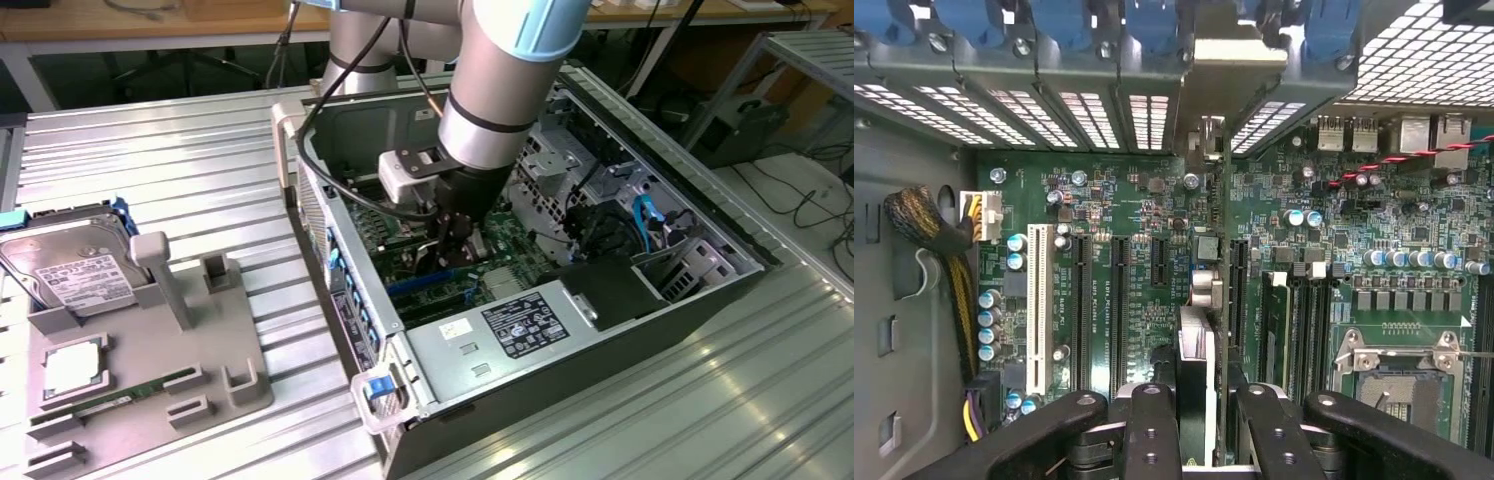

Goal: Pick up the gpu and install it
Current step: 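Insert the gpu into the slot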

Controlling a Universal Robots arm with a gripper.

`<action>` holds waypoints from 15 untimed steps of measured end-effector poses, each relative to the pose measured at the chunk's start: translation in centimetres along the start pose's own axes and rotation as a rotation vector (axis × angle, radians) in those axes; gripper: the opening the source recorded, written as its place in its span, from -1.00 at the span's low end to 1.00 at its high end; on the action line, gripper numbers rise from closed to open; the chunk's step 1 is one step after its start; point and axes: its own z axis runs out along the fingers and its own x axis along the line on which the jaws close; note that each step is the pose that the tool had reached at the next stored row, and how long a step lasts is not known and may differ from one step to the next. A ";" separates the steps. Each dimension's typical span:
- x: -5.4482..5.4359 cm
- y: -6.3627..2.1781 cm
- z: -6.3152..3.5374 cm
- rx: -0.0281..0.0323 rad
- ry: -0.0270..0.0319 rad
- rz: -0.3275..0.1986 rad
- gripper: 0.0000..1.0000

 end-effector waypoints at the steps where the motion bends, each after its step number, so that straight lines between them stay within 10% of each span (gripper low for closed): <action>1: 0.0 0.00 0.07 0.0001 -0.0003 0.000 -0.44; 15: 0.0 0.19 0.30 -0.0005 -0.0002 0.000 -0.44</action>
